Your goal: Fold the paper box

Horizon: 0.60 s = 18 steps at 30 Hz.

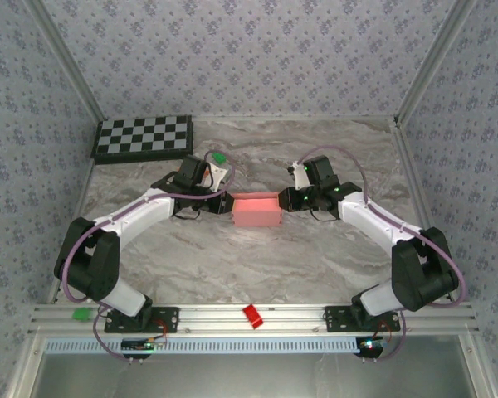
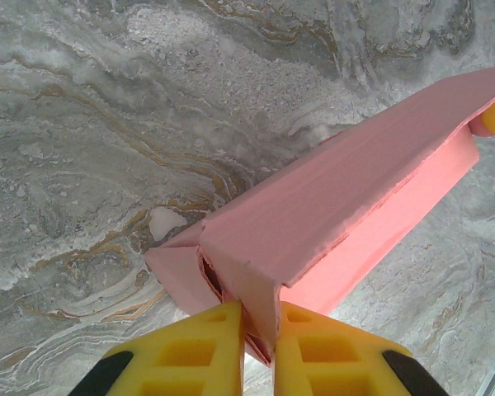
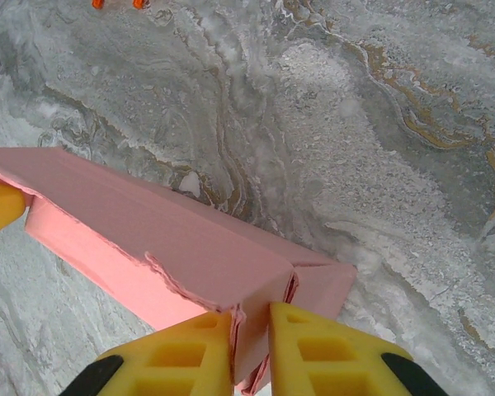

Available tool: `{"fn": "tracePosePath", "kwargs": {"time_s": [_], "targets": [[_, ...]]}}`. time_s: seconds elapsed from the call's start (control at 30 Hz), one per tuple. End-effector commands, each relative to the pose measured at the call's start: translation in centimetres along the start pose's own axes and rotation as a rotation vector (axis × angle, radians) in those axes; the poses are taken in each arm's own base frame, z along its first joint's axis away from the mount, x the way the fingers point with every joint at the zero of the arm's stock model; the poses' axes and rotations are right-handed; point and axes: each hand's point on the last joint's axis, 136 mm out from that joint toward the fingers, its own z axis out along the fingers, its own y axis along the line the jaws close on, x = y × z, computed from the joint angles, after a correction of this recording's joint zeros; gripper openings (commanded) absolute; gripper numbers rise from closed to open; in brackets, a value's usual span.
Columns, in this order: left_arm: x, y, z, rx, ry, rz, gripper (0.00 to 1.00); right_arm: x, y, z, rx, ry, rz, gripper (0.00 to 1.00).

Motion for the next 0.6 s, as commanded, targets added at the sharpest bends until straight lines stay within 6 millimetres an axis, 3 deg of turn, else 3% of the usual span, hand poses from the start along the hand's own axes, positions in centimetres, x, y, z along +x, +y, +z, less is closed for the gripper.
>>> {"fn": "tracePosePath", "kwargs": {"time_s": [0.0,0.57], "targets": [[-0.2,-0.14,0.21,0.004,0.012,0.004,0.15,-0.36,0.88,-0.07,-0.037,0.013,0.01,0.16],[-0.04,-0.03,0.34,0.001,0.018,0.001,0.15,-0.45,0.93,0.06,-0.05,0.035,0.026,0.19]]}}
